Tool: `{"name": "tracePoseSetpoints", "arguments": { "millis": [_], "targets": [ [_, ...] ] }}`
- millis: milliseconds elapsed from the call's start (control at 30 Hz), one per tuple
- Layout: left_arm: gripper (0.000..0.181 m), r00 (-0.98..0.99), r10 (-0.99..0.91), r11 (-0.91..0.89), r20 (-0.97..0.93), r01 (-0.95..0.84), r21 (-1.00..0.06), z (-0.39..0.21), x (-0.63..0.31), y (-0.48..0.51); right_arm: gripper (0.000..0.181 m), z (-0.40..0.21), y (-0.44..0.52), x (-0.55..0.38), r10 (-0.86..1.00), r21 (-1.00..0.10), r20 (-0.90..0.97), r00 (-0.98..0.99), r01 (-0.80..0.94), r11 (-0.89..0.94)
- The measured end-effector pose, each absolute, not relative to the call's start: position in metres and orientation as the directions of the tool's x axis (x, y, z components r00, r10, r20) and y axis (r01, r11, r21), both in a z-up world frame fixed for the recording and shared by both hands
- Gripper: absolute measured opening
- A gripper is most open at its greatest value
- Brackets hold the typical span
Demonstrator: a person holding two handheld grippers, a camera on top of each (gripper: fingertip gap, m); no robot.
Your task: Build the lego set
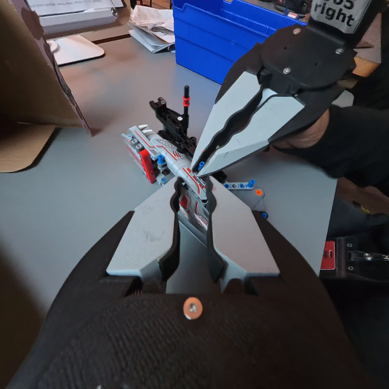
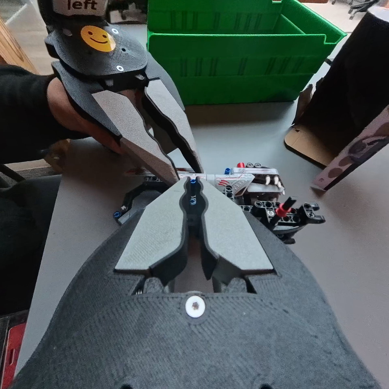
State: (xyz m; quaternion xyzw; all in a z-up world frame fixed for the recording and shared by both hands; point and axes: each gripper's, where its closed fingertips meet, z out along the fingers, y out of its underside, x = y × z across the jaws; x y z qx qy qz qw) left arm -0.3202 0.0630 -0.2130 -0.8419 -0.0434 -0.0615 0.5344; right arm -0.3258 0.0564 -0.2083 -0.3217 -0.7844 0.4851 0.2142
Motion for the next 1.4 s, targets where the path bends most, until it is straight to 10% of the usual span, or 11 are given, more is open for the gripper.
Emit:
{"name": "tracePoseSetpoints", "arguments": {
  "millis": [267, 500, 733, 1400],
  "targets": [
    [0.000, 0.996, 0.071, -0.638, -0.059, 0.000, -0.770, -0.250, -0.331, 0.051, 0.000, -0.174, 0.046, -0.325, 0.670, -0.959, -0.149, -0.727, 0.271, 0.081],
    [0.000, 0.982, 0.144, -0.534, 0.122, 0.181, -0.826, -0.232, -0.347, 0.045, 0.000, -0.174, 0.057, -0.327, 0.712, -0.968, -0.100, -0.695, 0.232, 0.091],
    [0.025, 0.982, 0.127, -0.447, 0.136, 0.179, -0.876, -0.197, -0.350, 0.038, 0.001, -0.173, 0.063, -0.327, 0.688, -0.958, -0.227, -0.689, 0.286, -0.030],
    [0.019, 0.983, 0.030, -0.463, 0.182, 0.175, -0.869, -0.215, -0.316, 0.060, 0.013, -0.201, 0.065, -0.322, 0.744, -0.937, -0.066, -0.665, 0.297, 0.183]
  ]
}}
